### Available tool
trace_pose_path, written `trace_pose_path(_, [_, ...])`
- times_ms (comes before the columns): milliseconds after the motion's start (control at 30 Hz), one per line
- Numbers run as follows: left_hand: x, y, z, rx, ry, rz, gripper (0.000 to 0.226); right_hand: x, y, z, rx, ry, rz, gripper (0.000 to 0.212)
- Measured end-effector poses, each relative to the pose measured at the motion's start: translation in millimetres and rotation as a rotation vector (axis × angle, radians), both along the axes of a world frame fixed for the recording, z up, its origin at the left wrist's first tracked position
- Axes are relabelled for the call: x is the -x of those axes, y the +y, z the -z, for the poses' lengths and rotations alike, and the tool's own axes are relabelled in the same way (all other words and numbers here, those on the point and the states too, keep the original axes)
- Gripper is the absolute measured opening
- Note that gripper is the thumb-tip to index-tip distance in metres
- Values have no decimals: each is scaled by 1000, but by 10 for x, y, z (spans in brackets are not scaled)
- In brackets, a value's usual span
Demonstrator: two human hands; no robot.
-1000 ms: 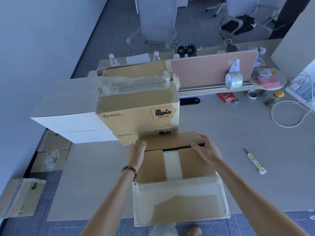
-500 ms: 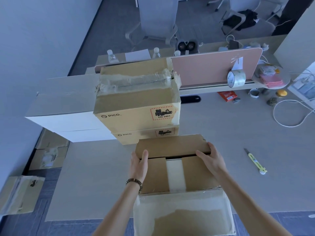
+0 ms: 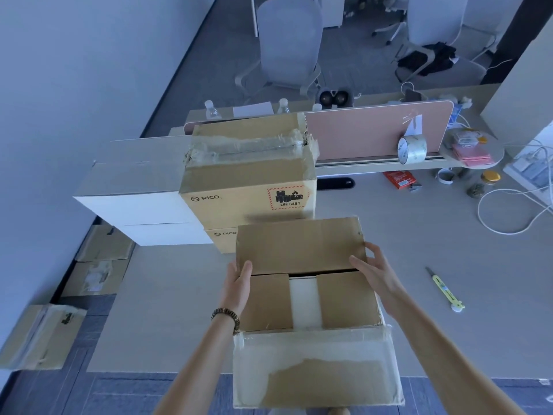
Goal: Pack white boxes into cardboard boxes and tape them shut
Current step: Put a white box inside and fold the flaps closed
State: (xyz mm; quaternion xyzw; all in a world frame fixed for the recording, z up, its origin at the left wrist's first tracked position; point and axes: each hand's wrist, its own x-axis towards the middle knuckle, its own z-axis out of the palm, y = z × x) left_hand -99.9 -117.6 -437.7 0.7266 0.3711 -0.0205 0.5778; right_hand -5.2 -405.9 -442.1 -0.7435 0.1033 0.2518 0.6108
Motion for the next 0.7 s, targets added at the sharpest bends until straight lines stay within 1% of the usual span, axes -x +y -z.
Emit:
trace_pose_path(67, [42,-16,-47,12,-16,-23,16,50,-21,-19,-20,-4,0,55])
trace_pose_path(133, [95,-18,-51,6,-30,-34,20,107,-62,-29,-32,-7,-11,55])
trace_pose_path(167, [122,-19,-59,6,-48,-40,24,141,-78,-54,-43,-19,-14,58])
trace_pose_path(200, [154,-8,-51,30,-64,-57,28,179,-91,-77,-56,-32,-8,67])
trace_pose_path(267, [219,10,-49,113,-86,-88,34,243,-117,-104,-68,-57,32,97])
trace_pose_path(300, [259,21,-57,153,-101,-104,44,276,-130,-133,-68,-60,43,106])
trace_pose_path(333, [298,30,-64,179,-108,-107,57,305,-146,-152,-66,-71,47,107])
trace_pose_path(367, [342,40,-66,191,-116,-119,67,332,-160,-170,-54,-89,42,103])
trace_pose_path(400, [381,52,-58,170,-126,-115,71,361,-173,-185,-40,-110,28,100])
trace_pose_path(467, [466,45,-93,126,-134,-108,66,398,-214,-150,-10,-122,9,95])
trace_pose_path(500, [502,36,-115,121,-139,-97,59,421,-237,-137,25,-125,6,89])
trace_pose_path(567, [560,9,-117,67,-129,-29,43,471,-264,-98,104,-146,-1,68])
trace_pose_path(633, [605,-12,-53,-75,-60,133,42,538,-265,-54,182,-200,-50,44])
trace_pose_path(700, [651,-47,68,-223,3,259,46,597,-253,22,301,-245,-131,16])
